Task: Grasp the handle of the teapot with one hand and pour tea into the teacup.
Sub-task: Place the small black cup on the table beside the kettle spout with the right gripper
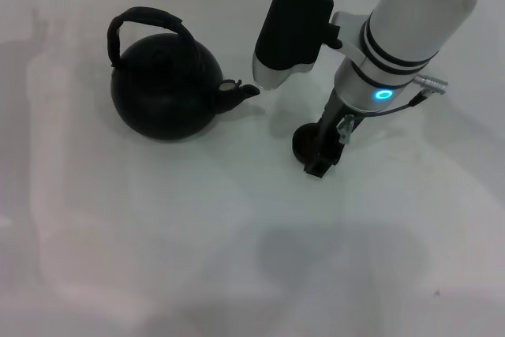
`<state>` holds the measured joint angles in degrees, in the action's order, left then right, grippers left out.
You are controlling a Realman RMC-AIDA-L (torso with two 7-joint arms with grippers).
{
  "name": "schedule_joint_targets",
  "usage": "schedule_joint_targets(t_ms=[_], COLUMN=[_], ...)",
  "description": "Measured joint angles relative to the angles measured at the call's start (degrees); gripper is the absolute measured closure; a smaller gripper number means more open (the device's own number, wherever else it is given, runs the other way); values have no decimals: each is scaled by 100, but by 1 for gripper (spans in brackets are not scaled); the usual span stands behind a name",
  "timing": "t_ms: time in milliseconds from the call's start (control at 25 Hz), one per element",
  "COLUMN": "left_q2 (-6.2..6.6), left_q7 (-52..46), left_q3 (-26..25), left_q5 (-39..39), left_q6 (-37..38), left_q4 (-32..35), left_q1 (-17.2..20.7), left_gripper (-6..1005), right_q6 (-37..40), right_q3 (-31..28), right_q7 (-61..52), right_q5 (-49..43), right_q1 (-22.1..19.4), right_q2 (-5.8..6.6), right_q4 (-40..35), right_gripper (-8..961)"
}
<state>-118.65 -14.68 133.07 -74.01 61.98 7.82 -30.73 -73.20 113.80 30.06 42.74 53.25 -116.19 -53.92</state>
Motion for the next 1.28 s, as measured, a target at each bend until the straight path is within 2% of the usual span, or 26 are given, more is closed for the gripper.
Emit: schedule_joint_targets(t_ms=[1280], left_q2=[-17], left_q7=[0], left_q3=[-44], left_q5=[32], left_q6=[7], left_q4=[60], left_q1=[-20], left_gripper=[111], right_q6=[42], right_q3=[189], right_q7=[6], right_q5=[38], right_q1=[-4], right_q2=[0], right_q4=[37], right_gripper=[214])
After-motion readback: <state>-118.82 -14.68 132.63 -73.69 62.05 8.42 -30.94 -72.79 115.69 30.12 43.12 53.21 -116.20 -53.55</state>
